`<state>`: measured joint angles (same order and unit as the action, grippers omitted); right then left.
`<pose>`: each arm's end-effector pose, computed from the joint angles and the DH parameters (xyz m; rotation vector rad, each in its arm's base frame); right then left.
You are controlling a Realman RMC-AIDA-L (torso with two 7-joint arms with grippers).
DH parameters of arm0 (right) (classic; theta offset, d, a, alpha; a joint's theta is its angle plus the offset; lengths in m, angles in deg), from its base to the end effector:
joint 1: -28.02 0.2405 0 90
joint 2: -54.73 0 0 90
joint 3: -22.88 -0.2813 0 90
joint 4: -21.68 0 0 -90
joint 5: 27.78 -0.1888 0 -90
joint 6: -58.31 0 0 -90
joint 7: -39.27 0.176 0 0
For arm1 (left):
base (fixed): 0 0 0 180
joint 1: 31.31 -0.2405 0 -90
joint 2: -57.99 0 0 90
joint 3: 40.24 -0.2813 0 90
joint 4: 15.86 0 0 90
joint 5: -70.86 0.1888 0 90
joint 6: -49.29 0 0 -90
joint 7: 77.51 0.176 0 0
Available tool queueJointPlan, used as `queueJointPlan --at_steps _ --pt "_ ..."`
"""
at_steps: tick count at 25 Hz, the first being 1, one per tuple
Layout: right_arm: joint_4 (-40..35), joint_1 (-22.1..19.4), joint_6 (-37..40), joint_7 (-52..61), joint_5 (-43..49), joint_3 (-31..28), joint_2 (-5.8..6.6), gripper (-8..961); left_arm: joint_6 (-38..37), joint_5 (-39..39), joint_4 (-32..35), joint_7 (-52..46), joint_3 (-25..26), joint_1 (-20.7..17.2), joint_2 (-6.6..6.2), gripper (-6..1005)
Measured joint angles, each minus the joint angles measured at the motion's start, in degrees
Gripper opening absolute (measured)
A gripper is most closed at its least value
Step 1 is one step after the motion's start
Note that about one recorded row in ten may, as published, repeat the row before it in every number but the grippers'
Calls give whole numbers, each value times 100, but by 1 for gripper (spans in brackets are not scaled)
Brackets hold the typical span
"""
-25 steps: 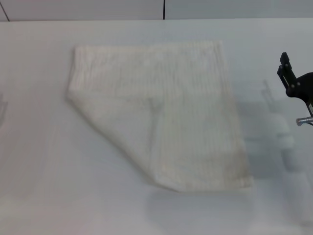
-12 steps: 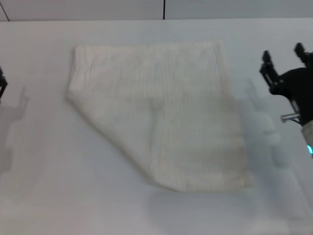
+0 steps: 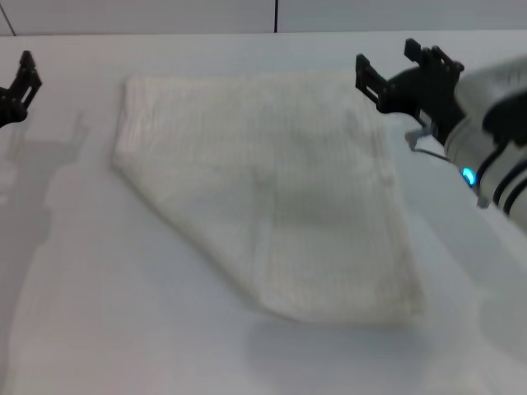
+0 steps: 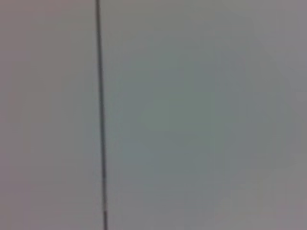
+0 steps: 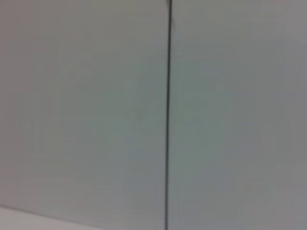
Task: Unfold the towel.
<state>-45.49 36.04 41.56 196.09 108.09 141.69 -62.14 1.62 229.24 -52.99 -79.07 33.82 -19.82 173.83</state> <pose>0.2367 0.3545 -0.0542 -1.8603 0.6116 0.5669 -0.3298 0.3571 0.0147 -1.5820 -0.4988 -0.6063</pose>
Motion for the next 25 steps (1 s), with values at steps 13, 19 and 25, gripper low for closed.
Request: queueJointPlan --at_steps 13,19,25 --pt "-2292 1124 7420 548 70 -3584 -222 649 1058 657 -1048 -432 38 -189 -84 803" --pt "-2003 1756 8243 746 310 -4421 -199 544 1269 714 -1190 -533 -5 -153 -134 802" --pt "-1102 2437 8727 742 704 -4848 -184 271 2464 718 -1872 -502 -132 -34 -359 802"
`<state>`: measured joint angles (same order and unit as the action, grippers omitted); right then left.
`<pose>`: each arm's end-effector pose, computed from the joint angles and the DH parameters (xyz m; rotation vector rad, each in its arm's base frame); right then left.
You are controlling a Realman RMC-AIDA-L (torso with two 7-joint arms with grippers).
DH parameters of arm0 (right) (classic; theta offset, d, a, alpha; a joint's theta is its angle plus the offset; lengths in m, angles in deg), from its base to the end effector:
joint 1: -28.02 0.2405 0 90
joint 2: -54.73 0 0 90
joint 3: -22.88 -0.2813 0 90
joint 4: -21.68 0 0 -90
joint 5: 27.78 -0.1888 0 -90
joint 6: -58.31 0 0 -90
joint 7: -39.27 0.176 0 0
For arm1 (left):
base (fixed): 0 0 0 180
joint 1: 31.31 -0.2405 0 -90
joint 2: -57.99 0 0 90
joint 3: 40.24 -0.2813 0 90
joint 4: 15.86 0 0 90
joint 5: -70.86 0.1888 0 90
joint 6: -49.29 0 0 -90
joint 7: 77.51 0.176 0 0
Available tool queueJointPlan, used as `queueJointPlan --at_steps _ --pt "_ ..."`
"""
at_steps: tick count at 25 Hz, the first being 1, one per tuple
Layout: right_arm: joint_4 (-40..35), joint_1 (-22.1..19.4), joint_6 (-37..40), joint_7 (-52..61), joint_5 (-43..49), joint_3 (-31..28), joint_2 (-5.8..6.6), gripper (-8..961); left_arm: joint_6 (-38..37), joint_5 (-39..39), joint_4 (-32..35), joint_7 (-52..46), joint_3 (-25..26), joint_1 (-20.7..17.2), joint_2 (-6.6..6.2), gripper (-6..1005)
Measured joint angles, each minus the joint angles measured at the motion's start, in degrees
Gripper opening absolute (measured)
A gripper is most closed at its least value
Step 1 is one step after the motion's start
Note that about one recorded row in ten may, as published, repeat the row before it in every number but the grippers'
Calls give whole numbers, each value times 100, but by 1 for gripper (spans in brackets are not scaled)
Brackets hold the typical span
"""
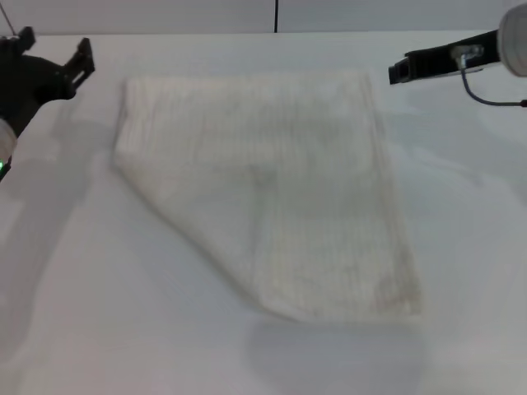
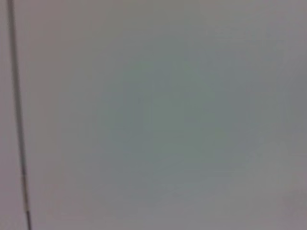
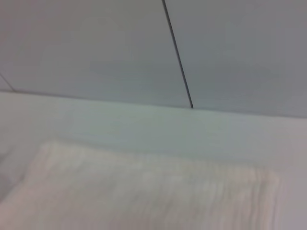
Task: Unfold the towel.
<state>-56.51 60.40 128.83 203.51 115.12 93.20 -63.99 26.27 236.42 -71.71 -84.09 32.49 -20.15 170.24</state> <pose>0.2064 0.4107 -0.0004 -2.1704 1.2640 0.1324 -0.2925 0.3819 0.0054 -1.7811 -0.5535 -0.5283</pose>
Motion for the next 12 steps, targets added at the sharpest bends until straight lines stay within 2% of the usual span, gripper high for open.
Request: queueJointPlan --at_steps 1,5,6,7,9,10,11,12 --pt "202 140 7 1 181 -3 -4 211 313 2 -200 -8 -52 32 -79 802" --pt "375 279 40 2 343 -8 -5 91 1921 -1 -1198 -47 -275 160 -432 802" --pt "418 319 60 2 367 -14 -2 61 2675 -5 -1739 30 -279 184 -511 802" --pt "461 359 82 2 381 -21 4 31 2675 -5 -1739 30 -279 184 -511 801" --pt "500 410 97 13 442 -30 11 1 3458 -22 -2283 239 -214 194 -523 801" --pt "509 435 110 29 492 -44 14 1 3834 -36 -2511 396 -170 196 -504 801" --pt "524 485 156 46 606 -87 13 1 4532 -94 -2968 813 -42 215 -400 801" --pt "524 485 156 46 606 -87 13 1 4532 -94 -2968 813 -42 215 -400 801"
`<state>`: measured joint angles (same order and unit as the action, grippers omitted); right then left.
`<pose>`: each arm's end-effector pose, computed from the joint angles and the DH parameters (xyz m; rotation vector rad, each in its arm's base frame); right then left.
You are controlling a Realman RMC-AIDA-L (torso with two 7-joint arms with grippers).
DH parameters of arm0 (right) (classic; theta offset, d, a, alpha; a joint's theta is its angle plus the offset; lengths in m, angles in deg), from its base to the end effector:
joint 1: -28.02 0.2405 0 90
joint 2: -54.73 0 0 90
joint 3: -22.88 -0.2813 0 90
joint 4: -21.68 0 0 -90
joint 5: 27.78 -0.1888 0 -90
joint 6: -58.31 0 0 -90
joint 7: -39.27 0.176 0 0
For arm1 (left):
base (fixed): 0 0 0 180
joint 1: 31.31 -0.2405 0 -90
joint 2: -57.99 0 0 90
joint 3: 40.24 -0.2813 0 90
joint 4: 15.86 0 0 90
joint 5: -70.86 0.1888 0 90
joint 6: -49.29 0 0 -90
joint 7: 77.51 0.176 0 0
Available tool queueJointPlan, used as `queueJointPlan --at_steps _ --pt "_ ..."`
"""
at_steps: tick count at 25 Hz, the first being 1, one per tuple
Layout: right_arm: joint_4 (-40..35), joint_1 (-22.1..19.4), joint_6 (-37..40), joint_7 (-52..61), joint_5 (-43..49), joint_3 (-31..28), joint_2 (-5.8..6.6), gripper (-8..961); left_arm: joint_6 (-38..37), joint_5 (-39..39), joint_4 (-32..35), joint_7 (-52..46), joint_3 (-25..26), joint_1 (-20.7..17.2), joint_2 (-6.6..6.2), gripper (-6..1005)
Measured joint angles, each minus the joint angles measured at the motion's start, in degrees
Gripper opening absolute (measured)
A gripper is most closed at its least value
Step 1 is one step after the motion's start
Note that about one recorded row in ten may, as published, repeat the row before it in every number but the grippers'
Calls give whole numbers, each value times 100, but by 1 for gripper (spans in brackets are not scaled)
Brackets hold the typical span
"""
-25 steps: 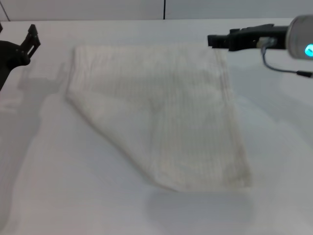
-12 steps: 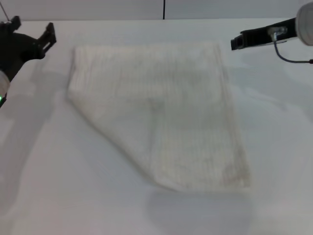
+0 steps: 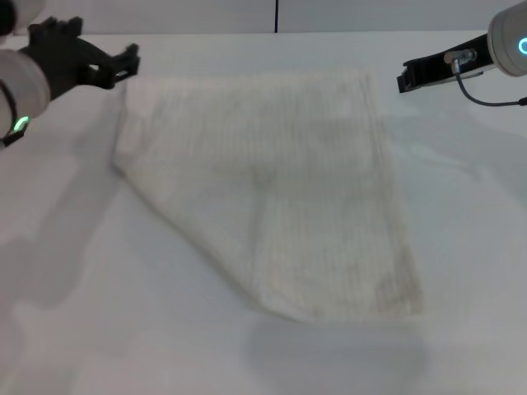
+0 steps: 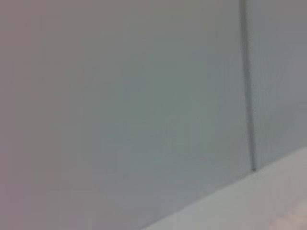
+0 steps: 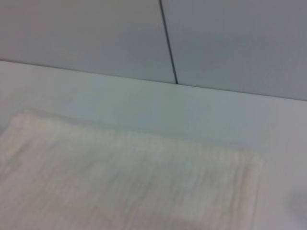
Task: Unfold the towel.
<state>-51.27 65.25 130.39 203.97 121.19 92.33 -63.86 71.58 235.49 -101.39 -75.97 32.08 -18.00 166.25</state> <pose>0.2109 0.4220 -0.0062 -2.1624 1.2590 -0.0077 -0.2329 0.3879 0.0080 -2.0130 -0.5333 -0.1727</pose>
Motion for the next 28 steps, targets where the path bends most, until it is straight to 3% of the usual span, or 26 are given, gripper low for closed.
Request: queueJointPlan --at_steps 1,2,3,6,8,13,18,23,28 --pt "14 25 21 1 42 -13 -4 1 352 -68 -202 255 78 18 77 801" --pt "33 55 43 1 84 -22 -8 0 1000 -349 -469 1001 372 74 332 801" --pt "57 79 52 2 105 -24 -13 0 1000 -349 -469 1001 372 74 332 801" --pt "105 115 60 1 112 -25 -14 0 1685 -863 -703 2262 941 113 804 801" --pt "134 129 44 1 114 -27 -14 0 1965 -1044 -787 2833 1192 135 981 801" --pt "211 170 24 0 334 -29 -21 -1 2808 -1332 -807 3027 1416 434 964 800" --pt "796 516 -81 2 617 -31 -3 0 3544 -1523 -842 3082 1433 601 988 798" --pt "1638 1056 -616 82 1206 -64 -7 0 3626 -1711 -821 3082 1266 596 1003 795" --pt "1948 1127 -1336 34 1227 235 -30 0 3483 -1726 -689 3087 1097 577 1002 793"
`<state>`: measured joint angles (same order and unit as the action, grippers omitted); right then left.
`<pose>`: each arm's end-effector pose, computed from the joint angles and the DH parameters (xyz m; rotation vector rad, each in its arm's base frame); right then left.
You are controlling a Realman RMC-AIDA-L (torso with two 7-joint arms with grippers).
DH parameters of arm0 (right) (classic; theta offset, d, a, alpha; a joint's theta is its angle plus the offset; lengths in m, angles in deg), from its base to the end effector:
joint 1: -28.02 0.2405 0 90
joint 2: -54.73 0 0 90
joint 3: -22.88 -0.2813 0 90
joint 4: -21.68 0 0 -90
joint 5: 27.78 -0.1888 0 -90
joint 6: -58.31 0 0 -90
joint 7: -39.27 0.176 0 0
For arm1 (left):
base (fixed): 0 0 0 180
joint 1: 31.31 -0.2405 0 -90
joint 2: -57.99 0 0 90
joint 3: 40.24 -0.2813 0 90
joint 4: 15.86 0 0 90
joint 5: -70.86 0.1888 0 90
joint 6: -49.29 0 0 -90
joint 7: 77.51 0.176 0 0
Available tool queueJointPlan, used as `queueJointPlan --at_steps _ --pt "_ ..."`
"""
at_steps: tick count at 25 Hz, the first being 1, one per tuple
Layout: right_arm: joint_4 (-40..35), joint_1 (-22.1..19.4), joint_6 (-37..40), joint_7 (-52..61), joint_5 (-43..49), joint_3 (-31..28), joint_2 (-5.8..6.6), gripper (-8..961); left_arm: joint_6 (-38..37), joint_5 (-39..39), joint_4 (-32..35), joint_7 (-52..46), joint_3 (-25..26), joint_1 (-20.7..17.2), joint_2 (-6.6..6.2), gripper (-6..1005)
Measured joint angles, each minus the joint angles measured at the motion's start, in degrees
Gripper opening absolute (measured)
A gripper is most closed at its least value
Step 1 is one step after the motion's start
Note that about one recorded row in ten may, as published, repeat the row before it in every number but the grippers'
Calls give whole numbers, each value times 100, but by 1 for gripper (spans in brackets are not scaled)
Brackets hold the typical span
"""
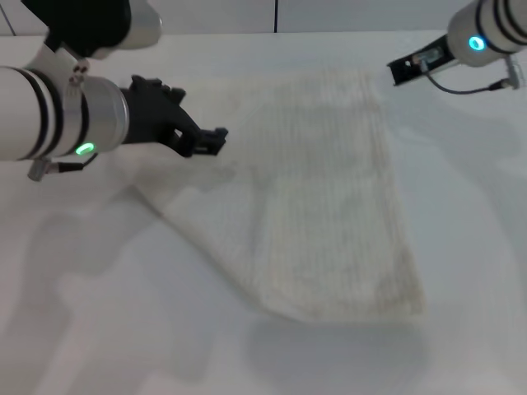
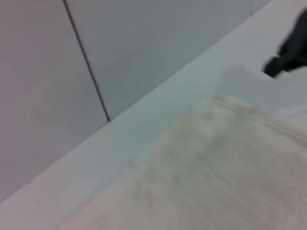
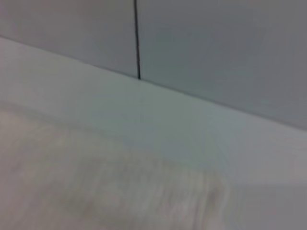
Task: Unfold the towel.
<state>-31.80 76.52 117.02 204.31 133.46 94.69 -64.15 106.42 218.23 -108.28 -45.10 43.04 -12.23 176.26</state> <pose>0.2145 0.4665 -0.0330 -2.1065 1.0844 -0.2070 -0.1862 0.3586 -0.0455 -2.4133 -0.5008 0.0599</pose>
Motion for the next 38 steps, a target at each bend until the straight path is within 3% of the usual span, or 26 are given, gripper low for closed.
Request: queueJointPlan --at_steps 14,31,38 --pt "1386 392 -1280 -15 -539 515 -30 0 -523 -200 867 -76 -605 409 33 785" --pt "2061 590 -1658 -23 -565 643 -38 0 -781 -465 1514 -94 -911 792 47 775" --pt "2030 590 -1611 -25 -568 641 -38 -1 -1290 -704 2189 -103 -999 1083 53 771"
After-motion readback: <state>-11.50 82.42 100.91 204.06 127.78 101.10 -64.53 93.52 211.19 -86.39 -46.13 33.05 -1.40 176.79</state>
